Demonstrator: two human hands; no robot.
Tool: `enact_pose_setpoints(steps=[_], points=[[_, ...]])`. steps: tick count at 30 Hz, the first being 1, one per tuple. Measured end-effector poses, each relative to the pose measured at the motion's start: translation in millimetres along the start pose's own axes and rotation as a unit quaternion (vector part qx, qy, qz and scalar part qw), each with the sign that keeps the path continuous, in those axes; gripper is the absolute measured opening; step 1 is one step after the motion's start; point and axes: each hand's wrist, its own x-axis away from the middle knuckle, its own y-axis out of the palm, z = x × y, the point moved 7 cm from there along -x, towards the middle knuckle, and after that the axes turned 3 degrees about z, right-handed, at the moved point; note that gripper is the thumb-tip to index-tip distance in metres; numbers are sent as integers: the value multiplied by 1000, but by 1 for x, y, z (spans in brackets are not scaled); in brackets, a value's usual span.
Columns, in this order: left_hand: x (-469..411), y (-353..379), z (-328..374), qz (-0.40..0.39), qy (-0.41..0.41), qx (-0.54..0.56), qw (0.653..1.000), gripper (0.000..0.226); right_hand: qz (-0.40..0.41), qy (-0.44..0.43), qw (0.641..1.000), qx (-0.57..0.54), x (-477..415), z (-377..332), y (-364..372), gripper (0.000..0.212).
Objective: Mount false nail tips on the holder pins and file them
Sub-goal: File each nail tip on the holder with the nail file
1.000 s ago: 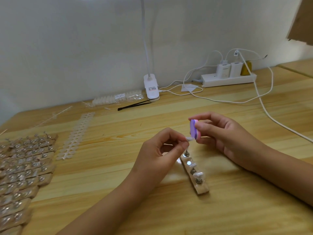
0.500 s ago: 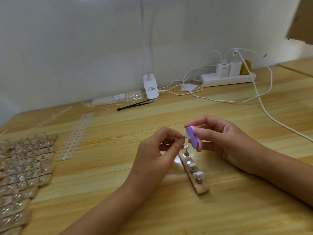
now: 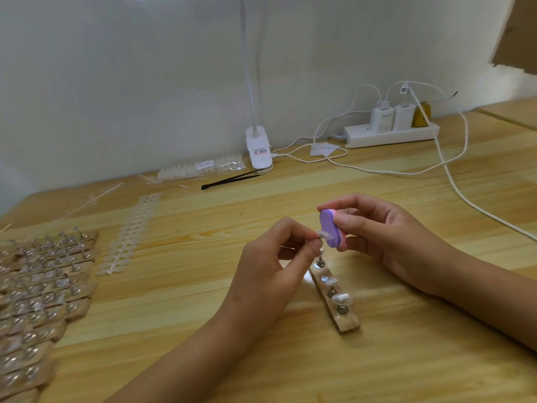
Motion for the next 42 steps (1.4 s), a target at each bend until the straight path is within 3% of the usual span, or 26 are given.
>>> enact_pose_setpoints(steps=[10, 14, 19, 24, 30, 42], points=[[-1, -2, -4, 6, -15, 2, 1000, 15, -4, -5, 1000, 21, 2, -3, 1, 28], [0, 3, 5, -9, 29, -31, 999, 20, 10, -8, 999, 31, 2, -4, -1, 29], [-2, -4, -4, 14, -23, -3, 1000, 15, 1, -9, 1000, 18, 2, -2, 1, 26], [3, 8, 11, -29, 48, -45, 997, 19, 21, -6, 1000, 1, 1, -4, -2, 28], [-2, -5, 1, 24, 4, -14, 1000, 23, 5, -13, 1000, 0, 3, -5, 0, 23], [-2, -2, -4, -3, -16, 27, 999, 10, -23, -12, 1000, -5, 3, -5, 4, 24]])
